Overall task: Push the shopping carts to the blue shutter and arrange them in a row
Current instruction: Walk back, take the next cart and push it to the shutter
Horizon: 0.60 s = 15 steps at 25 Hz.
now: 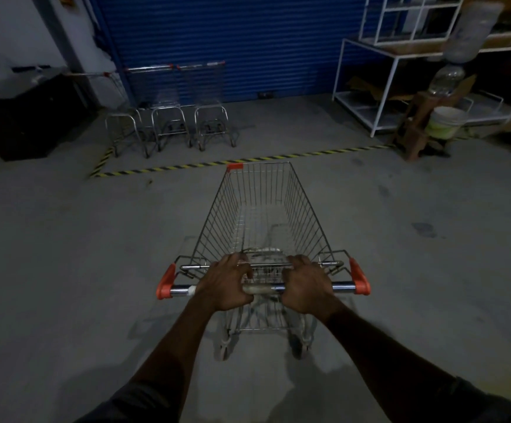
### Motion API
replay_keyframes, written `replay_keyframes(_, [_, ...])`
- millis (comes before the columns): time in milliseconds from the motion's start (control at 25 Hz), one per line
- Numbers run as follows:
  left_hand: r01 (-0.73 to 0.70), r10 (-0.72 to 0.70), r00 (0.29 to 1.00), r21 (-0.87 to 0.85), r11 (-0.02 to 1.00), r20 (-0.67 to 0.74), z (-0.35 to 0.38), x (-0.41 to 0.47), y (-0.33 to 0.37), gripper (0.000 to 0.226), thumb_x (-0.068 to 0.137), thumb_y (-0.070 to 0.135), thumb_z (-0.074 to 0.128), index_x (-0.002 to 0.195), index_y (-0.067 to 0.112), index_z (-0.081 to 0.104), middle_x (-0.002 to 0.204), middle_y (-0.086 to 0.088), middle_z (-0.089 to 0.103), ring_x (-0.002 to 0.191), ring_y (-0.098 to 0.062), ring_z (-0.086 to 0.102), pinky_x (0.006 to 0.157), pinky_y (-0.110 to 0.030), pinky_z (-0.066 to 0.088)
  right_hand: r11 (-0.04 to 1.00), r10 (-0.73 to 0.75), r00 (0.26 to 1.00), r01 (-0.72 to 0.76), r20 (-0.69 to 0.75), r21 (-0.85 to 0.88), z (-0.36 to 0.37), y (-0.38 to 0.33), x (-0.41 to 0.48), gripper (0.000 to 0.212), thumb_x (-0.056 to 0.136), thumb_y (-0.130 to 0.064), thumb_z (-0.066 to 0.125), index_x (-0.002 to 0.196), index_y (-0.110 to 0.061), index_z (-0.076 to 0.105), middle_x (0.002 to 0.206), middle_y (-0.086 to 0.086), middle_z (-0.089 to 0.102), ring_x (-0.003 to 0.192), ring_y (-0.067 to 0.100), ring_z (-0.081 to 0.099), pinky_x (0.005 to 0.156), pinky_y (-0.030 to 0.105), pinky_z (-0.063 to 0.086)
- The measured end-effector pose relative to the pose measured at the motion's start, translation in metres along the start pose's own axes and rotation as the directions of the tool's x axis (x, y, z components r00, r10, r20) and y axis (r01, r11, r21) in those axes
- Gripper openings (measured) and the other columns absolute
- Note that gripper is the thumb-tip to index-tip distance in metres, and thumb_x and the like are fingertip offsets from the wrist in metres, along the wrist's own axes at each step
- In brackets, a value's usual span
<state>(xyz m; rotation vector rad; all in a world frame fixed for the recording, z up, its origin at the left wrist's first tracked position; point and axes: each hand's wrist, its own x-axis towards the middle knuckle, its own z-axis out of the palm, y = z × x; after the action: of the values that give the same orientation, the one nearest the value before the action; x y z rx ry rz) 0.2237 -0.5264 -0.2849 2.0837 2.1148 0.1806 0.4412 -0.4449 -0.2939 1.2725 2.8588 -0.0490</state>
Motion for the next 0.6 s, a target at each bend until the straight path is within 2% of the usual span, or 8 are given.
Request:
replay_keyframes(80, [0.044,-0.04,0.997,-0.058,0.997,0.072,-0.007,0.04,-0.002,0.07,0.055,0.066,0.062,0.118,0.035,0.064,0.15,0.007,0.043,0.134,-0.017,0.044,0.107,-0.037,0.043,1.0,-0.01,0.999,0.01,0.043,0.007,-0.003,0.023,0.035,0.052,0.067,-0.048,0.05,0.098,-0.015,0.077,0.123,0.011,0.066,0.11,0.029,0.058,0.088,0.037,0.053])
replay_keyframes(160, [0.059,-0.049,0.993,-0.093,0.994,0.107,-0.009,0.086,-0.009,0.072,0.06,0.056,0.076,0.127,0.032,0.062,0.148,0.005,0.048,0.133,-0.017,0.048,0.107,-0.029,0.042,0.999,-0.008,0.998,0.005,0.069,0.048,-0.005,0.048,0.075,0.055,0.068,-0.049,0.048,0.103,-0.015,0.074,0.126,0.01,0.063,0.112,0.029,0.058,0.091,0.036,0.051])
replay_keyframes(240, [0.064,-0.055,0.994,-0.093,0.994,0.094,-0.01,0.131,-0.017,0.08,0.064,0.052,0.081,0.137,0.03,0.056,0.147,0.004,0.051,0.133,-0.016,0.048,0.106,-0.027,0.04,0.998,-0.008,0.998,0.004,0.058,0.067,-0.005,0.072,0.114,0.062,0.068,-0.053,0.043,0.108,-0.016,0.073,0.126,0.009,0.063,0.112,0.029,0.057,0.093,0.037,0.051])
replay_keyframes(360, [0.057,-0.052,0.997,-0.093,0.994,0.063,-0.01,0.201,-0.034,0.083,0.065,0.054,0.08,0.14,0.031,0.053,0.146,0.005,0.053,0.131,-0.017,0.05,0.103,-0.028,0.043,0.992,0.03,0.999,-0.032,0.013,0.123,-0.006,0.108,0.172,0.067,0.067,-0.056,0.045,0.119,-0.018,0.067,0.123,0.005,0.064,0.112,0.025,0.057,0.091,0.035,0.053])
replay_keyframes(480, [0.023,-0.017,0.998,-0.106,0.994,0.054,-0.017,0.265,-0.052,0.09,0.067,0.057,0.076,0.147,0.033,0.042,0.148,0.002,0.052,0.133,-0.02,0.05,0.105,-0.032,0.045,0.972,0.058,0.997,-0.067,0.046,0.225,-0.019,0.136,0.228,0.078,0.069,-0.057,0.054,0.138,-0.023,0.049,0.134,0.003,0.058,0.122,0.025,0.053,0.098,0.041,0.051])
replay_keyframes(600, [0.039,-0.03,0.996,-0.105,0.994,0.084,-0.025,0.329,-0.069,0.101,0.069,0.059,0.074,0.156,0.032,0.03,0.157,0.001,0.042,0.141,-0.022,0.042,0.112,-0.035,0.04,0.952,0.119,0.984,-0.15,0.132,0.265,-0.029,0.16,0.288,0.093,0.071,-0.053,0.063,0.153,-0.027,0.027,0.147,0.005,0.05,0.132,0.027,0.047,0.105,0.046,0.047])
